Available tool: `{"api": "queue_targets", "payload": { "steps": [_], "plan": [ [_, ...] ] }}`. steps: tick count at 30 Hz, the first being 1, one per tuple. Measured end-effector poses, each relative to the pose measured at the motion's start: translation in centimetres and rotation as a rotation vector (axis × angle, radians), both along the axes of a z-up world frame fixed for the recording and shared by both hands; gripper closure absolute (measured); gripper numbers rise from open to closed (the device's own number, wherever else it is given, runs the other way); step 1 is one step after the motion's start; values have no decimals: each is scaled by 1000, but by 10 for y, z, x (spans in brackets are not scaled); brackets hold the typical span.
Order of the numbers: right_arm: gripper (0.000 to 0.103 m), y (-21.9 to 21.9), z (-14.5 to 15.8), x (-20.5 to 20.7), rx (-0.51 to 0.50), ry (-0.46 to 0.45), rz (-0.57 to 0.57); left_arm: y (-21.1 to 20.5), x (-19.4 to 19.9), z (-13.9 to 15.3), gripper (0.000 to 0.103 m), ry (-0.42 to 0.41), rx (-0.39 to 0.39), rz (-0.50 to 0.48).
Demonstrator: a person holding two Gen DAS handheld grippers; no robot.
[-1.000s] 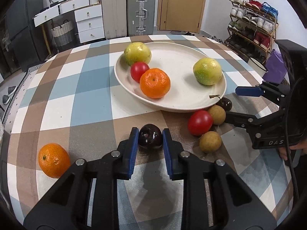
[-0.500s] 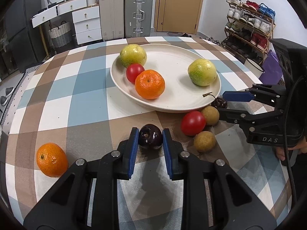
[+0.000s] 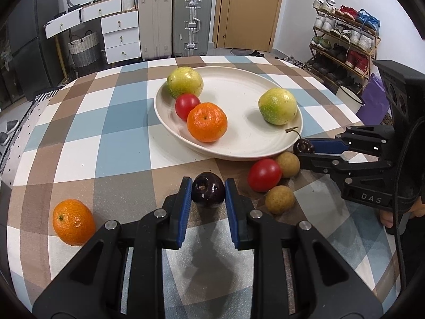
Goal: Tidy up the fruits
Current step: 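Grasp the dark plum with the left tool while the right tool grasps the stemmed dark cherry, then carry the plum and cherry over the plate and open both tools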
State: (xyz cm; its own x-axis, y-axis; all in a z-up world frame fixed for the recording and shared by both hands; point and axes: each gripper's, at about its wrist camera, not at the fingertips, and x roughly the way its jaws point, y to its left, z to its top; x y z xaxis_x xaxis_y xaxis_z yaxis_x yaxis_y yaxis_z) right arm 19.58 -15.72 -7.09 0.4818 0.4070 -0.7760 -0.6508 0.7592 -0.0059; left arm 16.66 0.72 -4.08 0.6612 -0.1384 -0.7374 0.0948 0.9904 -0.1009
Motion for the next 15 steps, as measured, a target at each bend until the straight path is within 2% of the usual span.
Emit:
{"api": "queue_targets", "payload": {
  "steps": [6,15],
  "plan": [
    [78,-9,8,0,33,-8,-17,2,-5,8,81,-40,-15,1],
    [78,-18,29,-4,144,-38,-19,2,-8,22,81,-86,-41,13]
  ]
}}
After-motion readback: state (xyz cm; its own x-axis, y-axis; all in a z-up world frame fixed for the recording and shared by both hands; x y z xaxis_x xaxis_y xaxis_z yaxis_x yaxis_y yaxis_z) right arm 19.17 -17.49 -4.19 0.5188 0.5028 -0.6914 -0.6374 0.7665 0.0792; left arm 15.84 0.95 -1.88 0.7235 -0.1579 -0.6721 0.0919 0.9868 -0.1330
